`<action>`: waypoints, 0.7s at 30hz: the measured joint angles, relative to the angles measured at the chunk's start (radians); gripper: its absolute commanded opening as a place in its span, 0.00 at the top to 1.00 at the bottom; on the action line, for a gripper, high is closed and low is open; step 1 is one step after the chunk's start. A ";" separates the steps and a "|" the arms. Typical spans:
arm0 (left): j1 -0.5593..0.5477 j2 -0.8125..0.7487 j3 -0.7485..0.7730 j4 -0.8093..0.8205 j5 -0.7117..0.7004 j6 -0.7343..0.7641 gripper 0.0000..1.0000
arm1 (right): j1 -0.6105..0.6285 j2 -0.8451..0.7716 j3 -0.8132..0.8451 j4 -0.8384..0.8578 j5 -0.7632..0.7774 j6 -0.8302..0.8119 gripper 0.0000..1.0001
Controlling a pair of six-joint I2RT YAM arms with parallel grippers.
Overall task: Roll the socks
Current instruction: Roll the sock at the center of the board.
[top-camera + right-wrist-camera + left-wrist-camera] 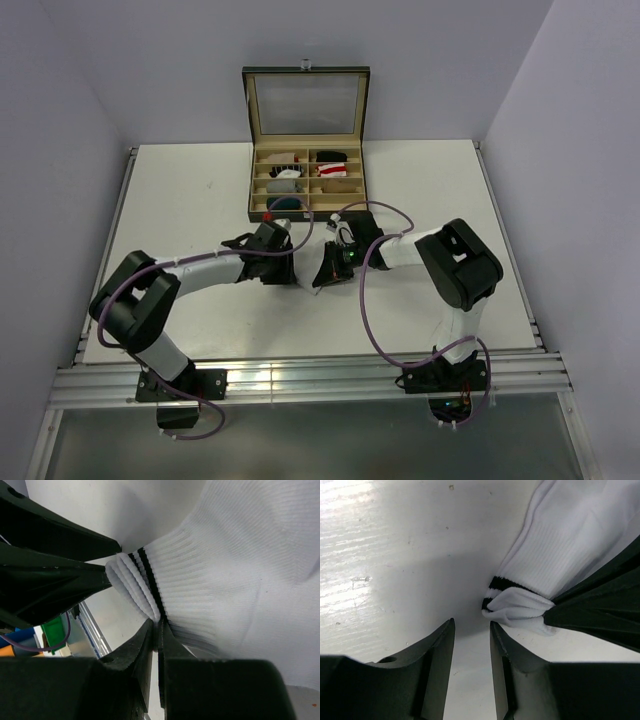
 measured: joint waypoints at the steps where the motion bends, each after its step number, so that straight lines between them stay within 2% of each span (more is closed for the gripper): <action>1: 0.000 0.006 0.003 0.000 -0.002 0.000 0.60 | 0.000 0.000 0.000 0.000 0.000 0.000 0.89; 21: 0.000 0.027 0.035 0.001 -0.003 0.000 0.56 | 0.000 0.000 0.004 -0.008 0.002 -0.001 0.89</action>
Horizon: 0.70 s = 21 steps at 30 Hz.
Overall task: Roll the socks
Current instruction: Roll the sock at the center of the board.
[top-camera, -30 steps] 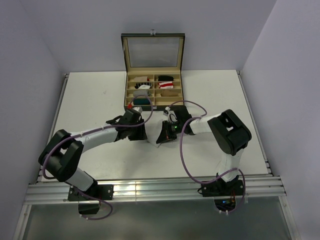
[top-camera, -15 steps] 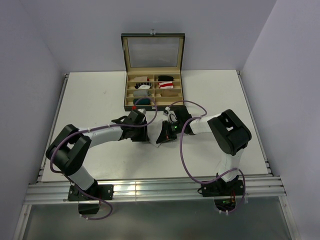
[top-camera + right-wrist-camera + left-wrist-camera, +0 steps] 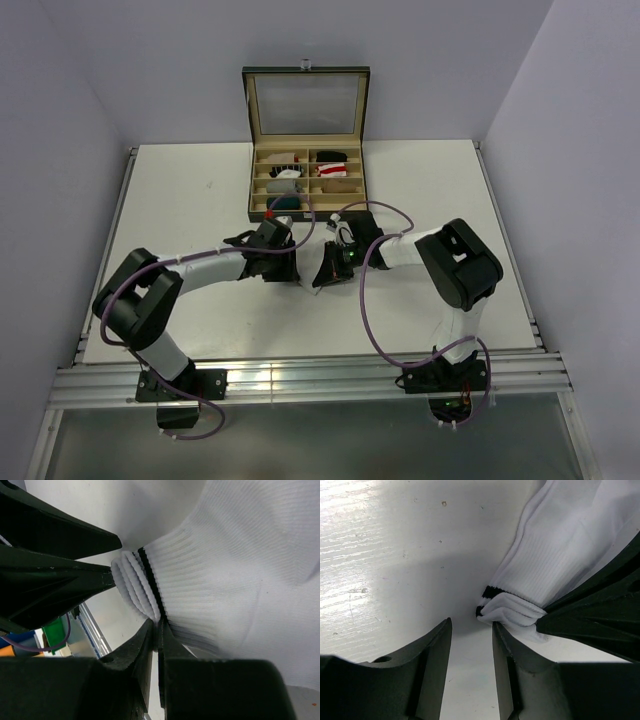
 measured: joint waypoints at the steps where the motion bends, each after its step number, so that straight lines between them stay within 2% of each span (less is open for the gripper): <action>1: 0.000 0.002 0.002 0.000 0.000 0.000 0.56 | 0.000 0.000 0.000 -0.001 0.000 0.000 0.89; 8: 0.000 0.042 0.036 -0.002 0.001 0.000 0.57 | 0.000 0.000 0.002 -0.006 0.003 0.000 0.88; 11: -0.001 0.068 0.062 -0.004 0.002 0.000 0.59 | 0.000 0.000 0.004 -0.011 0.006 0.000 0.85; 16: -0.003 0.100 0.096 -0.004 0.002 0.000 0.59 | 0.010 -0.014 0.013 -0.037 0.033 -0.006 0.71; 21: -0.006 0.113 0.109 0.000 0.002 -0.001 0.60 | 0.029 -0.125 -0.004 -0.104 0.166 -0.052 0.59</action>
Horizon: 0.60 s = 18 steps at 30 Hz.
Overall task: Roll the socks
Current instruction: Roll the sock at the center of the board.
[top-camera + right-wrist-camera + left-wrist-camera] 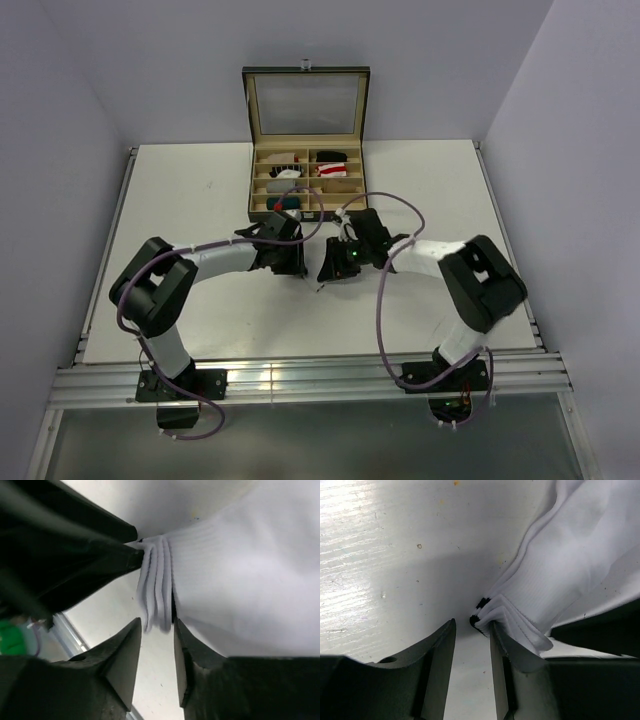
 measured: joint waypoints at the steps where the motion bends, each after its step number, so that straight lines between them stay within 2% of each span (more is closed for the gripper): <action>1: 0.000 0.002 0.001 0.000 0.000 0.000 0.60 | 0.002 -0.040 -0.015 -0.011 0.029 -0.008 0.59; 5: 0.000 0.005 0.006 0.000 0.000 0.000 0.59 | 0.023 -0.261 -0.088 -0.039 0.195 -0.074 0.60; 9: -0.001 0.011 0.014 -0.003 0.002 0.000 0.60 | 0.118 -0.387 -0.113 -0.019 0.332 -0.135 0.71; 13: 0.000 0.015 0.019 -0.004 0.004 0.000 0.59 | 0.215 -0.383 -0.121 0.040 0.384 -0.170 0.75; 18: 0.000 0.015 0.019 -0.003 0.005 -0.001 0.60 | 0.246 -0.278 -0.121 0.119 0.394 -0.190 0.75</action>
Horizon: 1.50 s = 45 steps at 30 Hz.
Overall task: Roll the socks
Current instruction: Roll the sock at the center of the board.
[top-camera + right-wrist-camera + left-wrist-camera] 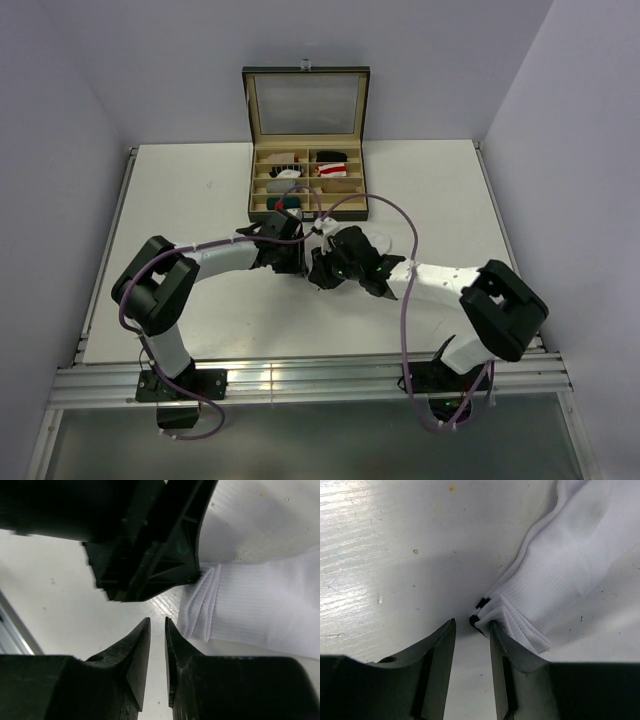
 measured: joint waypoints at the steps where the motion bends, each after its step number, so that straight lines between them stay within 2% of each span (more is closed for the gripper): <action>1: 0.000 0.000 0.000 0.000 0.000 -0.001 0.60 | 0.000 0.021 0.001 0.010 0.001 -0.002 0.75; 8: 0.002 0.000 0.000 0.000 0.003 -0.008 0.60 | 0.000 0.146 0.031 0.022 0.028 -0.016 0.78; 15: 0.002 0.000 0.000 0.000 0.002 -0.010 0.60 | 0.000 0.148 0.040 -0.058 0.136 -0.018 0.77; 22: 0.002 0.003 0.005 -0.002 0.004 -0.010 0.61 | 0.002 0.148 0.043 -0.070 0.160 -0.023 0.76; 29: 0.002 0.005 0.006 0.000 0.006 -0.014 0.61 | 0.015 0.124 0.047 -0.104 0.200 -0.033 0.69; 32: 0.002 0.010 0.012 -0.004 0.007 -0.014 0.61 | 0.047 0.085 0.046 -0.127 0.256 -0.053 0.63; 45: 0.002 0.023 0.034 -0.023 0.020 -0.014 0.61 | 0.209 0.072 0.046 -0.110 0.443 -0.166 0.61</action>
